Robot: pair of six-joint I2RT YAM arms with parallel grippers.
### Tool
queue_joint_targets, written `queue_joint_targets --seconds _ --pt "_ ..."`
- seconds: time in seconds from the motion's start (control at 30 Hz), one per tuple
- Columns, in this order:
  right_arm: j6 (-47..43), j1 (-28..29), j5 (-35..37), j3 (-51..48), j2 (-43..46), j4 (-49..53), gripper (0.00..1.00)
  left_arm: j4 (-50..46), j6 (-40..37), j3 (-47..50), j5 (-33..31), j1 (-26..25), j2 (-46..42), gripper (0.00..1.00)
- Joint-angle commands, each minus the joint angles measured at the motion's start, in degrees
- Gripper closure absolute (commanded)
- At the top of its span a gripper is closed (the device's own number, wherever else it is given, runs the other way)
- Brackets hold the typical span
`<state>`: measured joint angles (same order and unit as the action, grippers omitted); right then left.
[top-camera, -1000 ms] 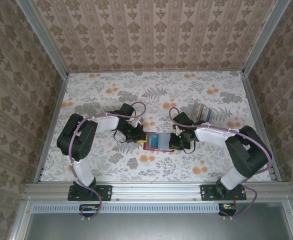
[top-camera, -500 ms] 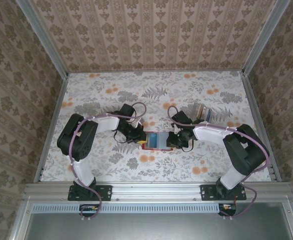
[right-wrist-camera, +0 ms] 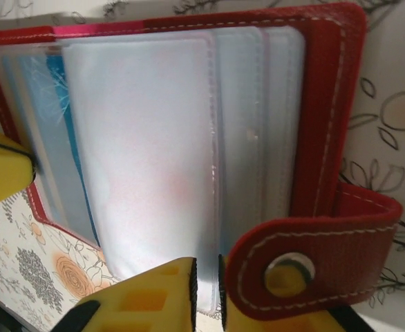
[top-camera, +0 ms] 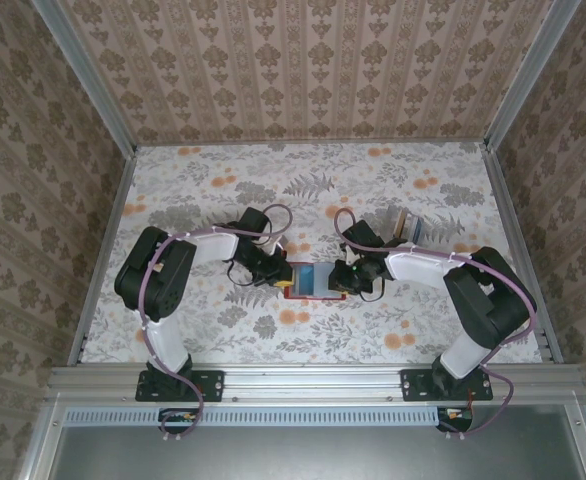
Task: Put the credit cards into the card holder
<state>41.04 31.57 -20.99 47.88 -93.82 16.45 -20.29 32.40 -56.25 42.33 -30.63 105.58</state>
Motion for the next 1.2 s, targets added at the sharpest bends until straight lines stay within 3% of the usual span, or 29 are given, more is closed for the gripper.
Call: queue_joint_targets --seconds 0.0,0.3,1.17 --pt "0.36 0.46 -1.41 0.80 -0.64 -1.68 0.85 0.39 0.31 1.24 0.20 0.88 0.28 1.00" --pt "0.36 0.42 -2.50 1.30 -1.76 -3.24 0.77 -0.06 0.04 0.56 0.75 1.71 0.84 1.00" --pt "2.93 0.02 -8.07 1.47 -2.14 -12.71 0.67 -0.20 0.69 0.02 2.17 3.77 -0.51 1.00"
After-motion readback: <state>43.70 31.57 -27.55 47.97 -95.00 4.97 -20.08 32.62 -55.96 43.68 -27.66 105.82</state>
